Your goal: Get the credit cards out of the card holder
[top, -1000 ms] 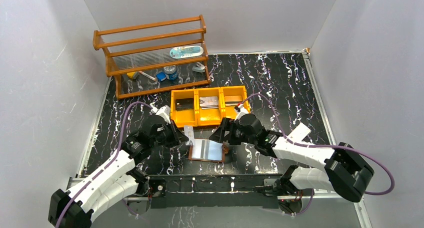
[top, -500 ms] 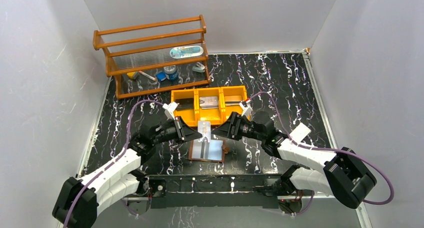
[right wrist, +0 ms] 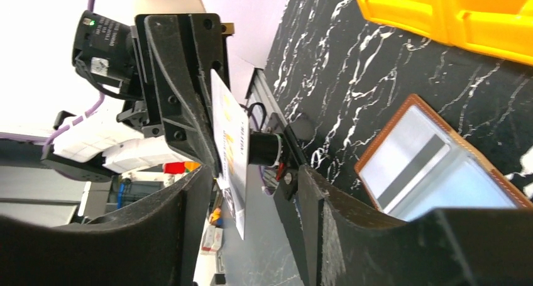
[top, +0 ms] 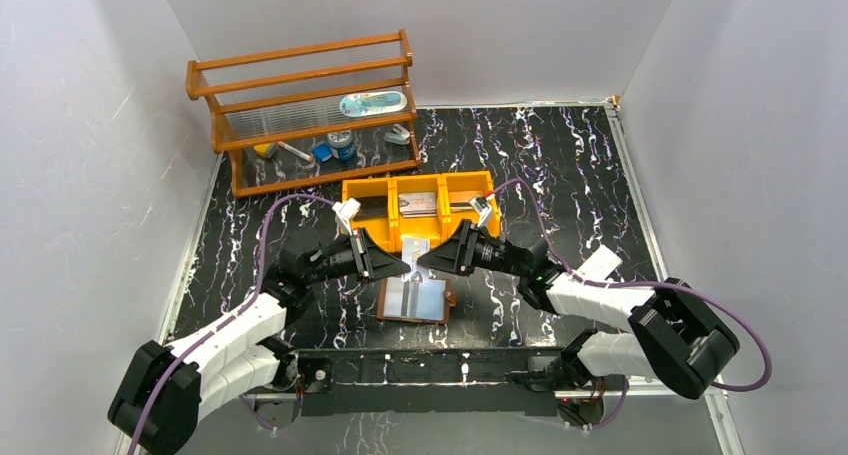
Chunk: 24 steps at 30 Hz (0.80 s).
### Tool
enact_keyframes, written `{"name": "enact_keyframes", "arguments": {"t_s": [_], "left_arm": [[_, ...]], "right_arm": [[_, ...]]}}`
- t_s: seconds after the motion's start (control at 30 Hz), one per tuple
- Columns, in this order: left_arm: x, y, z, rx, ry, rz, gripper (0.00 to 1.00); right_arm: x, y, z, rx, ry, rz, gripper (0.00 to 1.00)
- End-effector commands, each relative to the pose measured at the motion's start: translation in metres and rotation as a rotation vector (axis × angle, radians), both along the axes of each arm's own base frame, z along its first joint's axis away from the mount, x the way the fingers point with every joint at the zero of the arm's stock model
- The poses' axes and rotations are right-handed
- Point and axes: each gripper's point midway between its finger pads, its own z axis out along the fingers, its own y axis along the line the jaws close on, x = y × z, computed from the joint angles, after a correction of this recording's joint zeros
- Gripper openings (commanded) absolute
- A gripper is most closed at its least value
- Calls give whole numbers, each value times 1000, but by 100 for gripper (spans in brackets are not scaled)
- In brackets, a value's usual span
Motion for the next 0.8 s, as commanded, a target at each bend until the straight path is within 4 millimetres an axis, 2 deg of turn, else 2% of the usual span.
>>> {"name": "enact_keyframes", "arguments": {"t_s": [0.0, 0.23, 0.67, 0.77], "left_arm": [[-8, 0, 12, -39, -35, -43, 0], [-9, 1, 12, -42, -36, -33, 0], [-12, 1, 16, -57, -50, -55, 0], [-13, 1, 15, -57, -48, -59, 0]], "right_arm": [[-4, 5, 37, 122, -85, 51, 57], [-7, 4, 38, 129, -79, 54, 41], [-11, 6, 39, 168, -67, 95, 25], [-12, 7, 39, 172, -68, 102, 18]]}}
